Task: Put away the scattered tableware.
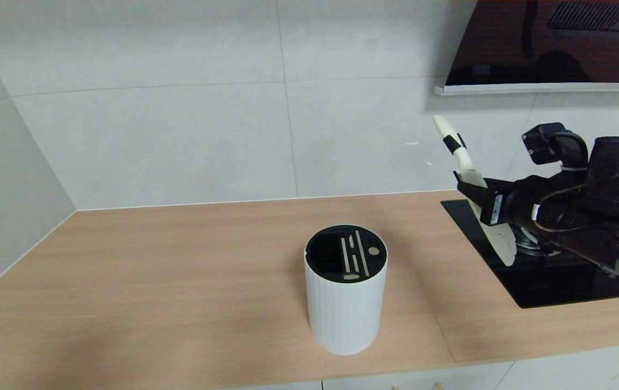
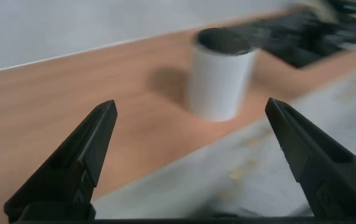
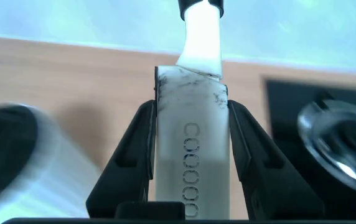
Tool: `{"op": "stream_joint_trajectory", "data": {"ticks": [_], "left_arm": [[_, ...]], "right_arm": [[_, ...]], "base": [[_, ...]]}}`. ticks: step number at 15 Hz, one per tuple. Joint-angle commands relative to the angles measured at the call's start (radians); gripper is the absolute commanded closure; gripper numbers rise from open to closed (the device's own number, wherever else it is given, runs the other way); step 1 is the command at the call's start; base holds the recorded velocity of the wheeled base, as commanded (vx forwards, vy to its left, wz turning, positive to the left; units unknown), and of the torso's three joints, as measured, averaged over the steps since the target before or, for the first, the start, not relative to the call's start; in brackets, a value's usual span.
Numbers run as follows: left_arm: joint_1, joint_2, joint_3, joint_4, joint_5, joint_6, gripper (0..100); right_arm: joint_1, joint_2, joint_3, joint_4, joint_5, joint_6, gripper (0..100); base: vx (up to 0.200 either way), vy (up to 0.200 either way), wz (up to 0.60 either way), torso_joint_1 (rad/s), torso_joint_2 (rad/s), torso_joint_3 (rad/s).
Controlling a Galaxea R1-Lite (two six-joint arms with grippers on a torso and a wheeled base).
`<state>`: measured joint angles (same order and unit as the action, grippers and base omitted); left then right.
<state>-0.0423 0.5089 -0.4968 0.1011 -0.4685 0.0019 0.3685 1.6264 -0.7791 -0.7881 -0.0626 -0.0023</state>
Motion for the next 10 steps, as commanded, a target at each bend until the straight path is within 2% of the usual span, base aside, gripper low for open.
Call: {"op": "stream_joint_trajectory", "data": {"ticks": [1, 2, 3, 4, 5, 6, 7, 8, 9, 10], "left_arm": [[-0.108, 0.546, -0.313, -0.034, -0.116, 0.006, 0], [-0.148, 0.615, -0.333, -0.060, -0.116, -0.025, 0], [-0.205, 0.678, -0.333, -0.115, -0.113, -0.080, 0], [-0.269, 0.714, -0.307, -0.204, -0.113, -0.178, 0], [-0.344, 0.744, -0.269, -0.353, -0.113, -0.341, 0], [-0.409, 0.758, -0.235, -0.480, -0.108, -0.459, 0], [-0.444, 0.772, -0.206, -0.586, -0.101, -0.565, 0], [-0.468, 0.790, -0.193, -0.666, -0.099, -0.655, 0], [-0.479, 0.815, -0.197, -0.704, -0.091, -0.709, 0], [-0.487, 0.850, -0.207, -0.730, -0.048, -0.744, 0]], "right_arm": [[0.113, -0.066, -0.023, 0.009, -0.014, 0.001, 100], [0.147, -0.074, -0.022, 0.009, -0.023, 0.001, 100], [0.182, -0.076, -0.017, 0.009, -0.037, 0.001, 100], [0.221, -0.074, -0.014, 0.009, -0.054, 0.002, 100], [0.247, -0.054, -0.003, 0.001, -0.077, 0.012, 100], [0.267, -0.043, 0.000, 0.001, -0.089, 0.019, 100], [0.296, -0.043, 0.000, 0.001, -0.097, 0.025, 100], [0.329, -0.046, 0.001, 0.000, -0.105, 0.033, 100], [0.356, -0.051, 0.001, 0.000, -0.112, 0.033, 100], [0.403, -0.053, 0.003, 0.000, -0.118, 0.033, 100]], "base": [[0.000, 0.000, 0.00, 0.000, 0.00, 0.000], [0.000, 0.000, 0.00, 0.000, 0.00, 0.000], [0.000, 0.000, 0.00, 0.000, 0.00, 0.000], [0.000, 0.000, 0.00, 0.000, 0.00, 0.000], [0.000, 0.000, 0.00, 0.000, 0.00, 0.000], [0.000, 0.000, 0.00, 0.000, 0.00, 0.000], [0.000, 0.000, 0.00, 0.000, 0.00, 0.000], [0.000, 0.000, 0.00, 0.000, 0.00, 0.000], [0.000, 0.000, 0.00, 0.000, 0.00, 0.000], [0.000, 0.000, 0.00, 0.000, 0.00, 0.000]]}}
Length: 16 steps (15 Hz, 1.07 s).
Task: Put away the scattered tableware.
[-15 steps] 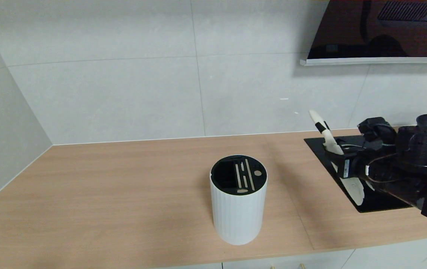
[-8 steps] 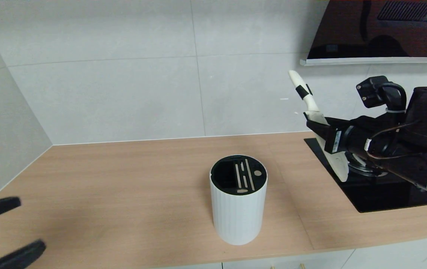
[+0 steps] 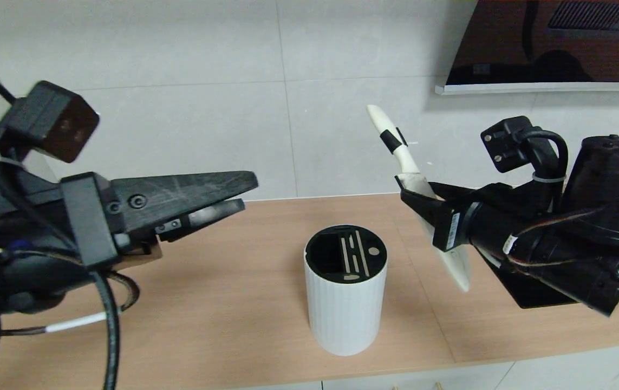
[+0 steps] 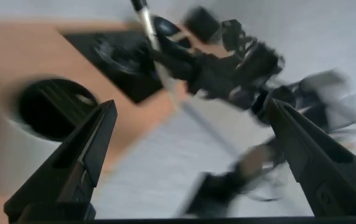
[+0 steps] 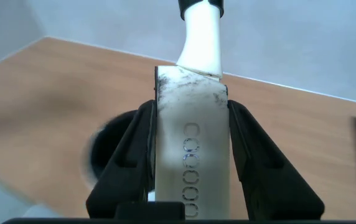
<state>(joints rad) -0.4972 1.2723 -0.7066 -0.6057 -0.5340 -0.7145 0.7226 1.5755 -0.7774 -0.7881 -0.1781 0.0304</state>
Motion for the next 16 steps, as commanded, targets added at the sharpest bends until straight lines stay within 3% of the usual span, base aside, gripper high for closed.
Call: {"op": "stream_joint_trajectory", "data": {"ticks": [1, 3, 7, 11, 13, 16], "left_arm": [[-0.044, 0.119, -0.008, -0.035, 0.062, -0.030, 0], [-0.121, 0.186, -0.024, -0.089, 0.213, -0.022, 0], [-0.182, 0.229, -0.022, -0.192, 0.289, -0.022, 0], [-0.198, 0.279, -0.017, -0.258, 0.378, 0.059, 0], [-0.210, 0.292, -0.016, -0.309, 0.408, 0.064, 0], [-0.221, 0.294, -0.008, -0.336, 0.410, 0.064, 0]], "right_arm": [[0.074, -0.002, 0.001, 0.001, -0.011, 0.002, 100], [0.117, 0.008, 0.000, 0.000, -0.024, 0.003, 100], [0.175, 0.057, 0.003, -0.074, -0.024, 0.028, 100], [0.204, 0.077, 0.037, -0.149, -0.026, 0.023, 100], [0.232, 0.070, 0.047, -0.145, -0.026, 0.023, 100], [0.244, 0.077, 0.052, -0.145, -0.026, 0.023, 100]], "base": [[0.000, 0.000, 0.00, 0.000, 0.00, 0.000], [0.000, 0.000, 0.00, 0.000, 0.00, 0.000], [0.000, 0.000, 0.00, 0.000, 0.00, 0.000], [0.000, 0.000, 0.00, 0.000, 0.00, 0.000], [0.000, 0.000, 0.00, 0.000, 0.00, 0.000], [0.000, 0.000, 0.00, 0.000, 0.00, 0.000]]}}
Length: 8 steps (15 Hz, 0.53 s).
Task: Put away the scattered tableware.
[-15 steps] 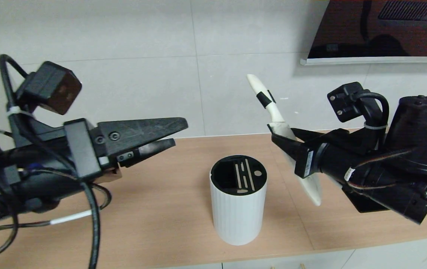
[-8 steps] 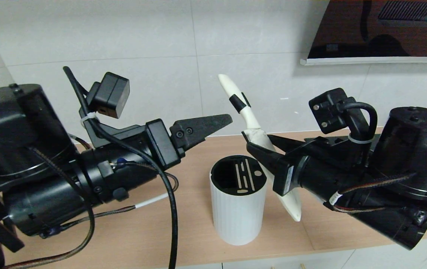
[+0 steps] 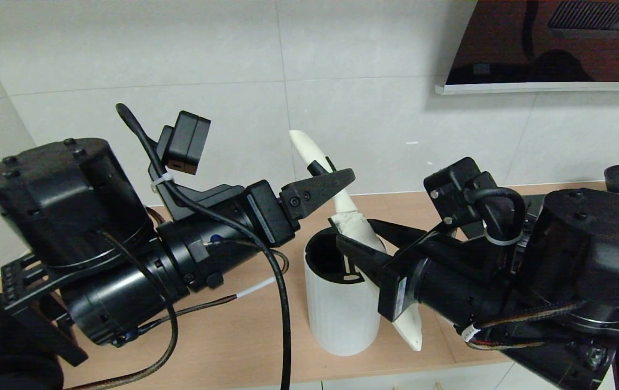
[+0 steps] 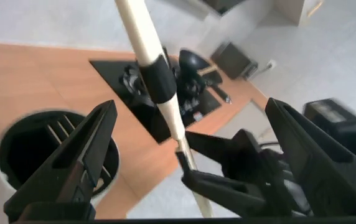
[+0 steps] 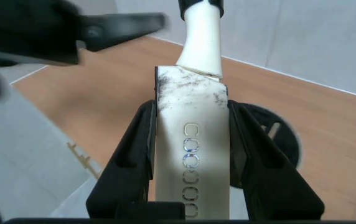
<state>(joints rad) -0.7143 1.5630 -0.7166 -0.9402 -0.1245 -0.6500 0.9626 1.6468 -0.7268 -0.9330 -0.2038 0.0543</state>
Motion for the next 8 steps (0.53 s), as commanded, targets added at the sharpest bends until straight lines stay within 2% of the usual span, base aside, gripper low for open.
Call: {"op": "stream_joint_trajectory", "data": {"ticks": [1, 8], "left_arm": [[-0.004, 0.003, 0.002, -0.003, 0.000, 0.000, 0], [-0.004, 0.029, 0.002, -0.029, 0.022, 0.000, 0]], "right_arm": [[0.007, 0.005, 0.004, 0.000, 0.000, -0.001, 100], [0.056, 0.005, 0.017, 0.000, 0.000, 0.001, 100]], "base": [[0.000, 0.000, 0.00, 0.000, 0.00, 0.000], [0.000, 0.000, 0.00, 0.000, 0.00, 0.000]]}}
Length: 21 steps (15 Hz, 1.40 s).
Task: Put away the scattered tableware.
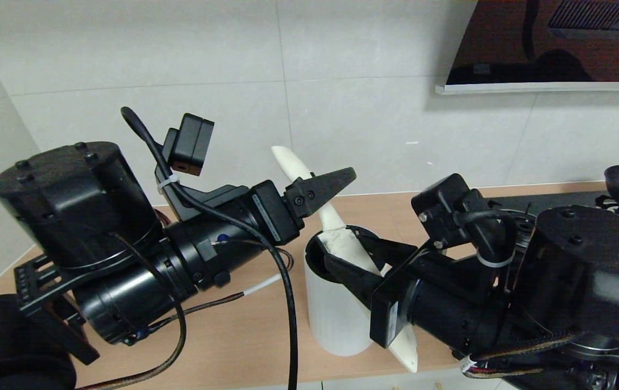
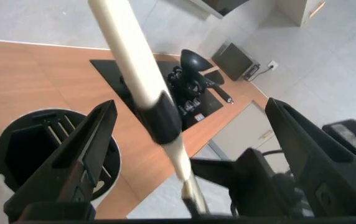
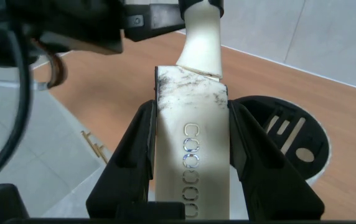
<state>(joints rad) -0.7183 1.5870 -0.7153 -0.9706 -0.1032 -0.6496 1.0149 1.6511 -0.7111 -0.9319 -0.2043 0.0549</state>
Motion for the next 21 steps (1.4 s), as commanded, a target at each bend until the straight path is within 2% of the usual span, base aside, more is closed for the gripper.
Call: {"op": "stream_joint_trajectory", "data": {"ticks": [1, 6, 7, 21], "left_arm": [[0.000, 0.007, 0.000, 0.000, 0.002, -0.001, 0], [0.000, 0.013, 0.000, -0.003, 0.003, -0.001, 0], [0.000, 0.013, 0.000, -0.003, 0.003, -0.001, 100], [-0.001, 0.002, 0.007, -0.002, -0.003, -0.001, 100]], "right_arm": [[0.004, 0.001, 0.001, -0.001, -0.001, 0.000, 100], [0.019, -0.002, 0.013, -0.001, -0.001, 0.000, 100], [0.027, -0.002, 0.013, -0.001, -0.001, 0.000, 100], [0.024, -0.013, 0.016, -0.002, -0.007, 0.003, 100]], "base": [[0.000, 0.000, 0.00, 0.000, 0.00, 0.000], [0.000, 0.000, 0.00, 0.000, 0.00, 0.000], [0.000, 0.000, 0.00, 0.000, 0.00, 0.000], [0.000, 0.000, 0.00, 0.000, 0.00, 0.000]]}}
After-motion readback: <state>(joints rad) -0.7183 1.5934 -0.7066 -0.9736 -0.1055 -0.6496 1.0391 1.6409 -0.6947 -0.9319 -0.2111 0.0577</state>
